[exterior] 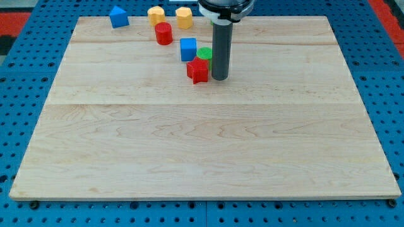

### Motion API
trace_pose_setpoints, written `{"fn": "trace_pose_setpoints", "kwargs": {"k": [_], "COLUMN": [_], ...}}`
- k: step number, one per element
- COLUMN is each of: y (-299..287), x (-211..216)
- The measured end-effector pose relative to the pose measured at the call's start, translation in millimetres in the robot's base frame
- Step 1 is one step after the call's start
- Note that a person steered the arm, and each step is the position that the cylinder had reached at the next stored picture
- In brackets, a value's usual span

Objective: Slide the green circle to the center

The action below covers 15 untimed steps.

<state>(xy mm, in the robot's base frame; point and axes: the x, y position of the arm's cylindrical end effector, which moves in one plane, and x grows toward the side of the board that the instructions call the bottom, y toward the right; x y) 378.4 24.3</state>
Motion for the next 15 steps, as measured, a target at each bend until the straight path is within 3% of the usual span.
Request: {"fn": "trace_pose_setpoints", "kwargs": {"k": [3,4,5,6,8,9,13,14,15], "y": [-64.3,2.7,59.0,56.9,-31.5,-35.2,59.0,75.4,53.0], "x": [2.1,5.0,-20.6,-52.7,-88.2,-60.8,39.4,54.5,48.7]}}
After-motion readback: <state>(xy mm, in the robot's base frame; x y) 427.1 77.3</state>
